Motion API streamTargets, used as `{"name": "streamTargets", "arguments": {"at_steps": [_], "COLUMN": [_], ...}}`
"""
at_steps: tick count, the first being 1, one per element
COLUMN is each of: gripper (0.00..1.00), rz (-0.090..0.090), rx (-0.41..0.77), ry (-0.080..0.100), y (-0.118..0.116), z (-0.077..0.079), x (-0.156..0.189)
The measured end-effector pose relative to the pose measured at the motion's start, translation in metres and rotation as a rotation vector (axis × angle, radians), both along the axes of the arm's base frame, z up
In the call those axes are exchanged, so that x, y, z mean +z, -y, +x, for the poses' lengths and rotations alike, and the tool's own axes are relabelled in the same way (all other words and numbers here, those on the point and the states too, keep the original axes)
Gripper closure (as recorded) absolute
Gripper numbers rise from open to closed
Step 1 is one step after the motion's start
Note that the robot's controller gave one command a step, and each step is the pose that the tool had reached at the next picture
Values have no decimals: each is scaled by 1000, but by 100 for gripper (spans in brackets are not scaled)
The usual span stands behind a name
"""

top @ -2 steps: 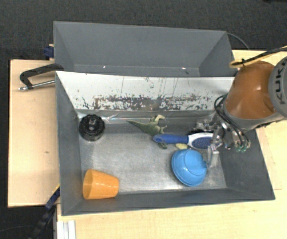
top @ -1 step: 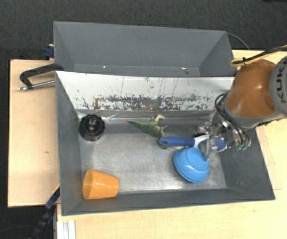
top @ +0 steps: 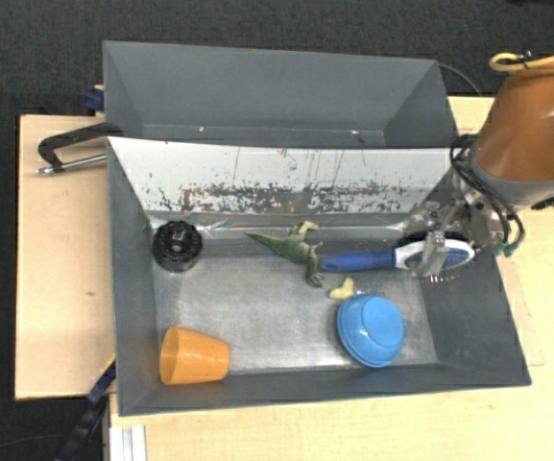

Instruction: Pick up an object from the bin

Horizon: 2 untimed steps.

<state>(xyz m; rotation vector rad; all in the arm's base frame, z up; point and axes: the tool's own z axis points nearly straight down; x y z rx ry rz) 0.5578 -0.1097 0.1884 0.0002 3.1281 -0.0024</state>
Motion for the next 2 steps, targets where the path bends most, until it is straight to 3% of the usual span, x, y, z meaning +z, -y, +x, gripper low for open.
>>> {"name": "streamTargets", "arguments": {"at_steps": [1, 2], "gripper": [100, 100], "rz": [-1, 4], "rx": [-10, 48], "ry": [3, -21], "y": [2, -2], "z": [-9, -45], "x": [277, 156]}}
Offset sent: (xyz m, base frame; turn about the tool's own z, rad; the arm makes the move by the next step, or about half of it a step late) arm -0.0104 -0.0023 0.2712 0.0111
